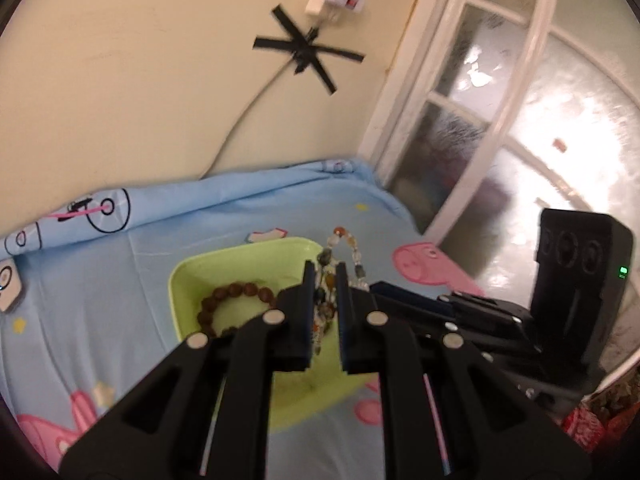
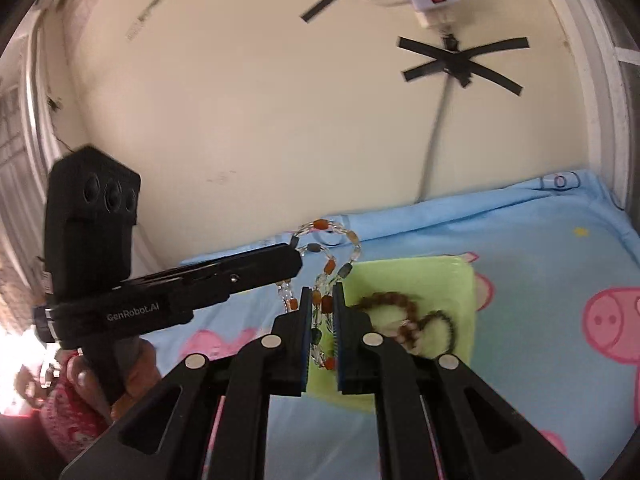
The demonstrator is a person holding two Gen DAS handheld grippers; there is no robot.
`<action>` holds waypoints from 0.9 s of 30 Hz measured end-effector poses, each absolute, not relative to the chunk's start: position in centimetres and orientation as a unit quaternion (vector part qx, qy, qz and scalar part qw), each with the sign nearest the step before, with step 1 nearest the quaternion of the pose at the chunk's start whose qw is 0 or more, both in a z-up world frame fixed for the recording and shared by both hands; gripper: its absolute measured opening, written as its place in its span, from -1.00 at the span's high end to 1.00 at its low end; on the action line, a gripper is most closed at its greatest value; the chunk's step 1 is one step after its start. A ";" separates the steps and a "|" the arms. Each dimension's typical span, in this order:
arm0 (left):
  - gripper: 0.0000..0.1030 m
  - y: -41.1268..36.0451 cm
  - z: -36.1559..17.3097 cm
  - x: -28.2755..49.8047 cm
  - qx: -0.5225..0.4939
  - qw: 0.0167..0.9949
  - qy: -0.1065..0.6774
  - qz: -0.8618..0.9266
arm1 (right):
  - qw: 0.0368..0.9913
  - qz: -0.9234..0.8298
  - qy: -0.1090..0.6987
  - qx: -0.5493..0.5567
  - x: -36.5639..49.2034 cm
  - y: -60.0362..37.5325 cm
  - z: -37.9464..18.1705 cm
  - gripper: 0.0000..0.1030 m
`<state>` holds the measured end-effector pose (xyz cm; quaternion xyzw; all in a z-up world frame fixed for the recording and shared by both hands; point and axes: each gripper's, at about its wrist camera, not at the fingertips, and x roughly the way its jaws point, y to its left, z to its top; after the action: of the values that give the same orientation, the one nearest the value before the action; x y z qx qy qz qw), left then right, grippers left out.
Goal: Organize jewelry
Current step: 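Lower the bead strand into the green tray and open the right gripper, then move the right gripper to the pile and grasp a purple bead chain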
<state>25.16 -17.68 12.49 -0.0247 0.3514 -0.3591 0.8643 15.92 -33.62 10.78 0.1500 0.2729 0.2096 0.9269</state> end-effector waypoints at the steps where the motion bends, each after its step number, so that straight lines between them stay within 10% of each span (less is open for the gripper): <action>1: 0.66 -18.2 11.6 26.0 -0.018 0.868 0.355 -0.346 | 0.928 0.202 0.272 0.155 16.4 -33.9 10.0 1.00; 5: 0.32 -18.3 9.0 28.8 -0.006 0.876 0.397 -0.273 | 0.927 0.166 0.294 0.162 19.1 -34.5 7.6 0.57; 13: 0.31 -7.7 11.2 20.2 -0.021 0.915 0.331 -0.228 | 0.934 0.205 0.236 0.172 11.9 -33.4 8.0 0.54; 27: 0.30 9.3 2.9 8.5 -0.050 0.918 0.391 -0.040 | 0.882 0.262 0.377 0.109 8.0 -20.4 1.7 0.54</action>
<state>8.53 9.30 2.90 -0.0498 0.3908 -0.0403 0.9183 7.98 -20.38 1.68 0.1085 0.3773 0.2617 0.8817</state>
